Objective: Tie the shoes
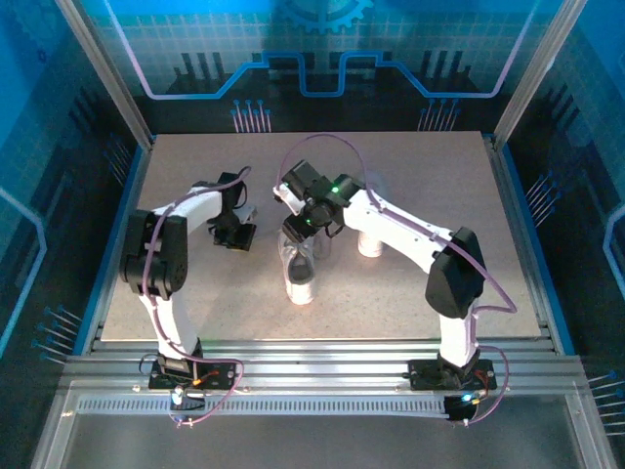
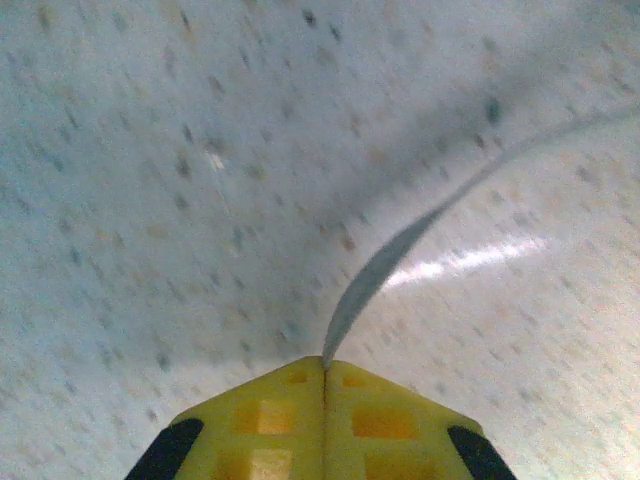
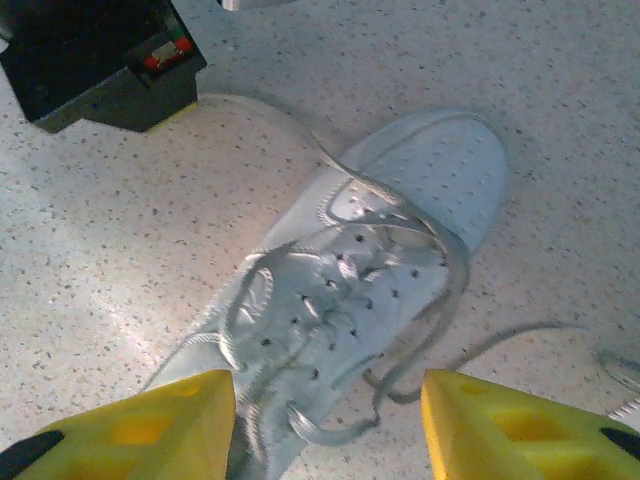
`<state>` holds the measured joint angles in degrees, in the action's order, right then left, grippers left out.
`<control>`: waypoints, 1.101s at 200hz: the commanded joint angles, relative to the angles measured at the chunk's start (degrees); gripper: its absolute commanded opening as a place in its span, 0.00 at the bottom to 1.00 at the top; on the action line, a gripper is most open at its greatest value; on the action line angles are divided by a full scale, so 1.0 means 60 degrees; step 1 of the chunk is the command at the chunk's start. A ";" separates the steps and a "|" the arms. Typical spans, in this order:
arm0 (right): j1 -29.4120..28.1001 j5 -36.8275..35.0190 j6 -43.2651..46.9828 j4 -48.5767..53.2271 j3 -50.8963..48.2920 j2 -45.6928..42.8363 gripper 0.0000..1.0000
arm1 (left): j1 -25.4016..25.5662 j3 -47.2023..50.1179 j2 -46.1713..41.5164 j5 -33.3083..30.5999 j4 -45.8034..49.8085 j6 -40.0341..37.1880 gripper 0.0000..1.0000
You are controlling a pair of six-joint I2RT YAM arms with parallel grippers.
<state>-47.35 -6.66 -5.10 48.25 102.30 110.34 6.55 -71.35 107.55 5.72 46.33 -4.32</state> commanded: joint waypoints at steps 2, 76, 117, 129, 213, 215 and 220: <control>-0.0240 0.0038 -0.0013 0.0417 0.0612 0.0470 0.52 | -0.0418 0.0660 -0.1408 0.1309 -0.0218 0.1395 0.00; -0.0694 0.0068 0.0064 0.1670 0.3241 0.2629 0.55 | -0.1862 0.2954 -0.4180 0.2685 -0.1995 0.4312 0.00; -0.0870 -0.0441 0.0199 0.2562 0.4368 0.3478 0.55 | -0.1925 0.3758 -0.4517 0.3614 -0.2797 0.5285 0.00; -0.0953 -0.0689 0.0303 0.2908 0.4747 0.3710 0.55 | -0.1922 0.3912 -0.4486 0.3791 -0.3019 0.5442 0.00; -0.1306 -0.2170 0.0806 0.4565 0.5750 0.4592 0.55 | -0.1911 0.3962 -0.4015 0.4233 -0.3371 0.5763 0.00; -0.1314 -0.2190 0.0814 0.4588 0.5737 0.4603 0.55 | -0.1911 0.3959 -0.3995 0.4244 -0.3370 0.5760 0.00; -0.1313 -0.2209 0.0822 0.4634 0.5710 0.4607 0.55 | -0.1911 0.3957 -0.3979 0.4284 -0.3381 0.5767 0.00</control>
<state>-54.48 -16.88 -1.61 70.96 135.04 136.42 -4.56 -47.83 82.37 28.60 26.70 28.67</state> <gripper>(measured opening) 0.552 0.050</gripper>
